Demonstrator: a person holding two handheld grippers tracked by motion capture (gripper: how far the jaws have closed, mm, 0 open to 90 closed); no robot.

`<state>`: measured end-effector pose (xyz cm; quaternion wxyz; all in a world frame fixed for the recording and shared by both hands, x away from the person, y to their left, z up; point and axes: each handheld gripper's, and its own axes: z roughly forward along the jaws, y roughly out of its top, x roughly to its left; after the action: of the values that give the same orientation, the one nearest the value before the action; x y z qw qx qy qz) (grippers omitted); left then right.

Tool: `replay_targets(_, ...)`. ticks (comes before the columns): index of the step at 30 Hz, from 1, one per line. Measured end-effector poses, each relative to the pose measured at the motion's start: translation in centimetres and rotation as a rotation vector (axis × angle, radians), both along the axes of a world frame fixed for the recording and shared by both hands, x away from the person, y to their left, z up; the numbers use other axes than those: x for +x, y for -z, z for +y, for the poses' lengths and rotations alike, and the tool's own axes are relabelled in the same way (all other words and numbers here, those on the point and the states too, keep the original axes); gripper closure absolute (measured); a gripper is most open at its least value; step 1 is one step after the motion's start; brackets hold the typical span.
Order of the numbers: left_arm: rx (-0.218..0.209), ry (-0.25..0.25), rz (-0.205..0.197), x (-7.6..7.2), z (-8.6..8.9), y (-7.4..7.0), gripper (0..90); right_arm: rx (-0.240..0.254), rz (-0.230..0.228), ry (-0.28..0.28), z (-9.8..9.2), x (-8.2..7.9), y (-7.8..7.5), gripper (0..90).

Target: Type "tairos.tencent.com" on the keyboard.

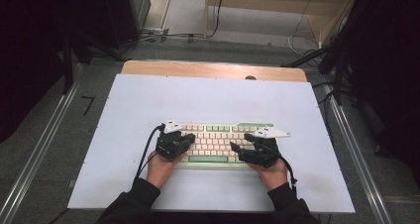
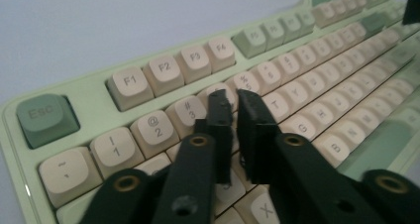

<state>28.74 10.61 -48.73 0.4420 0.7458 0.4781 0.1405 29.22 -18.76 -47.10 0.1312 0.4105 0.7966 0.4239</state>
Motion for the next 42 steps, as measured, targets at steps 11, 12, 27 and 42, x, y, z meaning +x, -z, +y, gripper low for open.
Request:
replay_targets(11,-0.071,-0.065,-0.033,-0.7,2.2,-1.3,42.2,0.011,-0.012,0.002,-0.1,-0.1,-0.1,41.3)
replay_targets(12,-0.079,-0.077,-0.030,-0.7,2.4,-1.3,41.1,0.013,-0.019,0.000,0.0,-0.1,-0.1,48.1)
replay_targets(27,-0.083,-0.126,-0.015,-0.8,3.2,-0.9,39.0,0.033,-0.031,-0.140,2.7,-0.1,-0.5,87.8)
replay_targets(42,-0.073,-0.129,-0.008,-1.5,3.5,-0.7,38.2,-0.041,0.001,-0.225,5.7,-0.4,0.8,87.8)
